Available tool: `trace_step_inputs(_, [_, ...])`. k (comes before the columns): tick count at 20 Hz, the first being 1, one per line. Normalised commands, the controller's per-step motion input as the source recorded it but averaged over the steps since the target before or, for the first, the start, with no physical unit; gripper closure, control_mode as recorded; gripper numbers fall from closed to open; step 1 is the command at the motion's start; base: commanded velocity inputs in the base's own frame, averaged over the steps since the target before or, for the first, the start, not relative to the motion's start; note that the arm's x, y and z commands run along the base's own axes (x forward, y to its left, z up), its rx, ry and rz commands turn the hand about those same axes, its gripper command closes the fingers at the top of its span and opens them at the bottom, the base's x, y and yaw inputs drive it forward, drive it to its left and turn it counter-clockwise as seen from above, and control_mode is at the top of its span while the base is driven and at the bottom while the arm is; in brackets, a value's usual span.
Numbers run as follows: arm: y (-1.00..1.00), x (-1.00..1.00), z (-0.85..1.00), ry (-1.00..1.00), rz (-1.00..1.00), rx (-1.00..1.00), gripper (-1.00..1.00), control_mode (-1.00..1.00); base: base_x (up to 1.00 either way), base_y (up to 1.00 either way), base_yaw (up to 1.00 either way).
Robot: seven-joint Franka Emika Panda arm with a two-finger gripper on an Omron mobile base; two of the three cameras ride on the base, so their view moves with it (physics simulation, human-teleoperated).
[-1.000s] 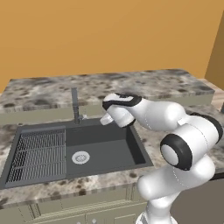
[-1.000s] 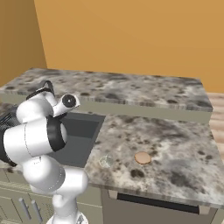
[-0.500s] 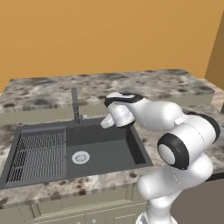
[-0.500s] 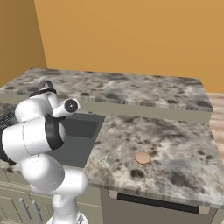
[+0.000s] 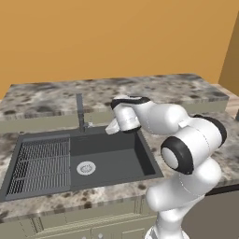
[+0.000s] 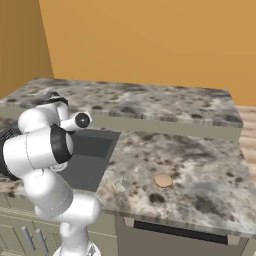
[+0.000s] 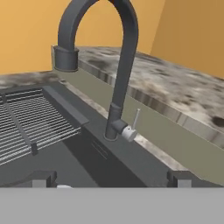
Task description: Turn on the sink faucet. Then move the garlic from the counter to the sink. Turn off the sink. Move the vegetable from the sink to the pot next to the stove. Finally move the pot to the center burner.
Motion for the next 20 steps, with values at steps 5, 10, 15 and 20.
trace_step_inputs(5, [0.06, 0.09, 0.0, -0.06, 0.0, 0.09, -1.0, -1.0, 0.0, 0.0, 0.0])
trace_step_inputs(10, [0.07, 0.0, 0.0, -0.06, 0.0, 0.09, -1.0, -1.0, 0.0, 0.0, 0.0])
trace_step_inputs(15, [0.1, 0.0, 0.0, -0.06, 0.0, 0.06, -1.0, -1.0, 0.0, 0.0, 0.0])
trace_step_inputs(20, [0.15, 0.05, -0.03, -0.06, 0.0, 0.0, -1.0, -1.0, 0.0, 0.0, 0.0])
